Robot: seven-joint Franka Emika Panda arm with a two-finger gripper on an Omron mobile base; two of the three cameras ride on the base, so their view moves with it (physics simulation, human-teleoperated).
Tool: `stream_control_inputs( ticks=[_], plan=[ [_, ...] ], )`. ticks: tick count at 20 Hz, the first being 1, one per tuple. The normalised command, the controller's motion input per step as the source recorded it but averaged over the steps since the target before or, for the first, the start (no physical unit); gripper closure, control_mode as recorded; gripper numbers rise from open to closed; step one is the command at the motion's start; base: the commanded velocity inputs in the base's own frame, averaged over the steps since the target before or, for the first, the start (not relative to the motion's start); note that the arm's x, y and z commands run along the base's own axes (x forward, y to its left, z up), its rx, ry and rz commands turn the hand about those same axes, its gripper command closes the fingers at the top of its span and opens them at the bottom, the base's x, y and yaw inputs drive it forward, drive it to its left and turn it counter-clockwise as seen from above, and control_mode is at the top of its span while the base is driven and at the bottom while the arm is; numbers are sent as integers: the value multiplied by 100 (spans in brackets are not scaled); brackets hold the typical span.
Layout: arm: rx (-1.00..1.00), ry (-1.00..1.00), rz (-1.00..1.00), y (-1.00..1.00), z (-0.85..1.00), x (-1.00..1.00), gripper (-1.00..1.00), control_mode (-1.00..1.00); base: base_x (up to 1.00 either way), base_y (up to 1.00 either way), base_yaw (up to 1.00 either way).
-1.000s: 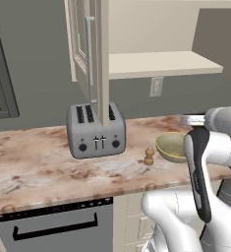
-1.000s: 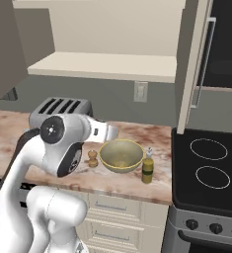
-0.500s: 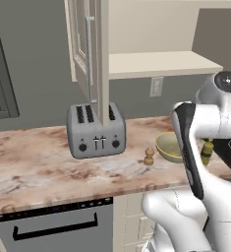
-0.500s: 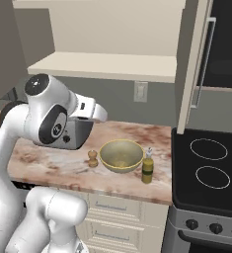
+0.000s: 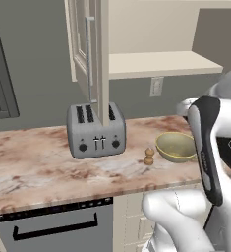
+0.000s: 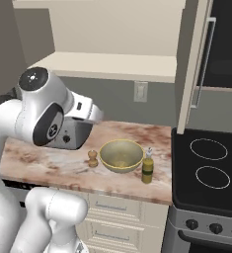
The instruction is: Retrieve the bottle and the shaker from the cabinet and place them next to the mixing bowl on the counter. Then add garlic from the fridge to the mixing bowl.
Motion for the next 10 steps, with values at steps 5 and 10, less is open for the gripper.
stream_control_inputs(
  ticks=[5,10],
  plan=[
    [1,-7,4,40,17,-71,-100,-100,0,0,0],
    [0,0,2,27,42,-64,-100,-100,0,0,0]
  ],
)
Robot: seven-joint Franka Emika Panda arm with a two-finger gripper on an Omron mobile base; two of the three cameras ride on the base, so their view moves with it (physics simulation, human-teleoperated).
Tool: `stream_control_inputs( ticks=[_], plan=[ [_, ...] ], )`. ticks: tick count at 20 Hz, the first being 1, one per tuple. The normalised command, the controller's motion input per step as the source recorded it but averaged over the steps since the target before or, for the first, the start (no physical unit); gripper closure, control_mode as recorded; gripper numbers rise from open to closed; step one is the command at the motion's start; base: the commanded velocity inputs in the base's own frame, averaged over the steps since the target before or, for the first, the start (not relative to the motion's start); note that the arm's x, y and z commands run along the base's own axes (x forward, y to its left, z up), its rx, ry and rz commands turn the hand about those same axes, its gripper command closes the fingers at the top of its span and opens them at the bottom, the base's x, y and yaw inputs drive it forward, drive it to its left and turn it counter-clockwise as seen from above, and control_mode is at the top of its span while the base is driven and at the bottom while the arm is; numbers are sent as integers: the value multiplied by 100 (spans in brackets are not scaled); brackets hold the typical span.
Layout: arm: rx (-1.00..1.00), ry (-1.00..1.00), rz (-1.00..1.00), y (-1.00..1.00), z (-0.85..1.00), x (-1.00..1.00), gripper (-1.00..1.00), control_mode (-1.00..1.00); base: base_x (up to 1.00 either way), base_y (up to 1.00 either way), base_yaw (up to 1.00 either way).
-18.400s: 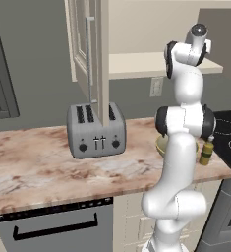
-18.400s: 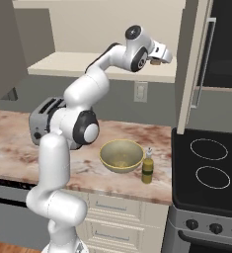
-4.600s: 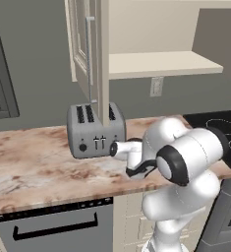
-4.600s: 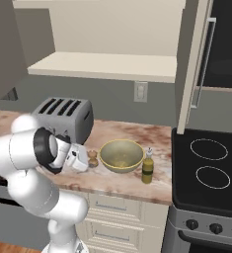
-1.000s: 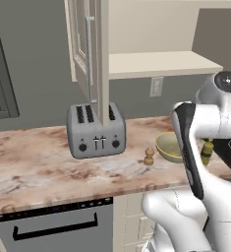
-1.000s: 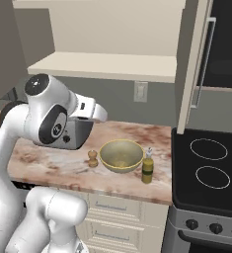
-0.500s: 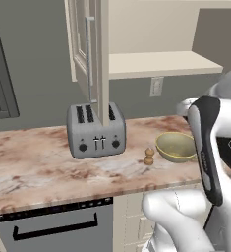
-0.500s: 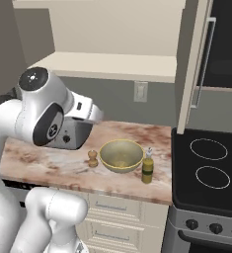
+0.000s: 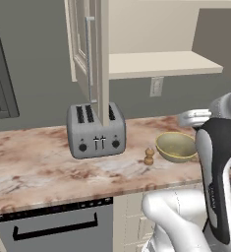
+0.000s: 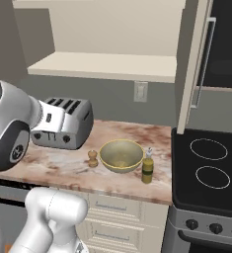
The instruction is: Retrieve the bottle and the shaker from the cabinet and place them next to the mixing bowl on the counter. Then add garlic from the fridge to the mixing bowl.
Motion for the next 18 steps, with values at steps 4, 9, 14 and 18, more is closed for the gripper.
stream_control_inputs(
  ticks=[4,9,14,18],
  plan=[
    [0,-2,0,-1,15,-56,-100,-100,0,0,0],
    [1,1,0,-4,0,-5,-100,-100,0,0,0],
    [0,0,0,0,0,0,-100,-100,0,0,0],
    [0,0,0,0,0,0,-100,100,-2,0,0]
  ],
)
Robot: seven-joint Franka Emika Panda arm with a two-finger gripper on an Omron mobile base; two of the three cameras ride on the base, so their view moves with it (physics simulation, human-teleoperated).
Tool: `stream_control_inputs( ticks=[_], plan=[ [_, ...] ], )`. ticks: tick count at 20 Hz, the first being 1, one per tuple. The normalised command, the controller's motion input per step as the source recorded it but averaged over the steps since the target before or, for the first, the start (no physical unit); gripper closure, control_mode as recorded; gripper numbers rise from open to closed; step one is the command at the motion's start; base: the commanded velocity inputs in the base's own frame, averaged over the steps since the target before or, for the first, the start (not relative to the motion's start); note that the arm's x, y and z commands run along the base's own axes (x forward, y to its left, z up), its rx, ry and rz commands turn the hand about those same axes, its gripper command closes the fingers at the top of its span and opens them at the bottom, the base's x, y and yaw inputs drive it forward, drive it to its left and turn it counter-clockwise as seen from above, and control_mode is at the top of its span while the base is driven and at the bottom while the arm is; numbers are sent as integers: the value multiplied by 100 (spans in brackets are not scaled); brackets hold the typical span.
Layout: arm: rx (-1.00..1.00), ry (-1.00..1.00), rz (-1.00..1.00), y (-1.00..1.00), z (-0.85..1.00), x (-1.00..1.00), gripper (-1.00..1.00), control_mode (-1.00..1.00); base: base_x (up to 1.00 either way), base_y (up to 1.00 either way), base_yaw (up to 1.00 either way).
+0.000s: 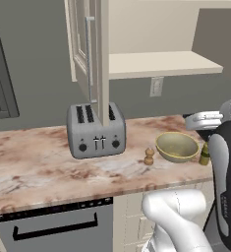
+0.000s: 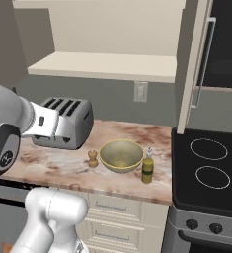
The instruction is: Retrieve the bottle and the shaker from the cabinet and place them next to the mixing bowl on the counter. Then add garlic from the fridge to the mixing bowl.
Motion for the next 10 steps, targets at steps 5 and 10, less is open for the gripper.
stream_control_inputs(
  ticks=[5,10],
  plan=[
    [0,0,0,0,0,0,-100,100,-78,7,0],
    [0,0,0,0,0,0,-100,100,-93,7,0]
  ],
)
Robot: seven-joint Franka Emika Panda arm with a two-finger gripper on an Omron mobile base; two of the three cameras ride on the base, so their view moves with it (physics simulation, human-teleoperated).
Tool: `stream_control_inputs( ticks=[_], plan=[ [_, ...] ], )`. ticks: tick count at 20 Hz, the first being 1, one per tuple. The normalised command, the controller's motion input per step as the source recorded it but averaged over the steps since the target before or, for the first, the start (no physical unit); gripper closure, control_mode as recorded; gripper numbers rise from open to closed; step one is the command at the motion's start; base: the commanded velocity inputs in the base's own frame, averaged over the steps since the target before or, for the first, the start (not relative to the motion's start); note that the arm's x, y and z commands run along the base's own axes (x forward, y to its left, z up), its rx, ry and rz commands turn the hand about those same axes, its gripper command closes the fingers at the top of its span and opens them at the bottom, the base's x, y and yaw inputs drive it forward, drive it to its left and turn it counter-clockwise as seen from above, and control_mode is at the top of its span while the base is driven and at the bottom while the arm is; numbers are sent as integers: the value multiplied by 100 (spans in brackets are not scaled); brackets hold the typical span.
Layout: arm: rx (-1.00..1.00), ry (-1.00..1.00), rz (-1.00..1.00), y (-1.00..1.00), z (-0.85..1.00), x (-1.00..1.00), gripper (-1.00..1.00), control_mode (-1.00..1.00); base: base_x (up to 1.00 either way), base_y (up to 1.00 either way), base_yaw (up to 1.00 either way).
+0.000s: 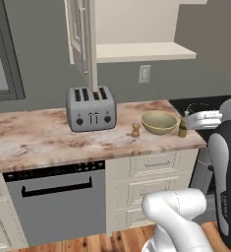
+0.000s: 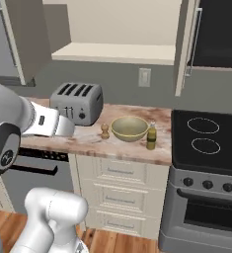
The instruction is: Retrieve the bottle and the shaker from the cabinet and place them next to the mixing bowl on the counter. Then add garlic from the fridge to the mixing bowl.
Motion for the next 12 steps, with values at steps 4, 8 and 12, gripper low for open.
stream_control_inputs(
  ticks=[4,8,12],
  plan=[
    [0,0,0,0,0,0,-100,100,-75,10,-3],
    [0,0,0,0,0,0,-100,100,-48,3,-14],
    [0,0,0,0,0,0,-100,100,-11,-4,-34]
  ],
)
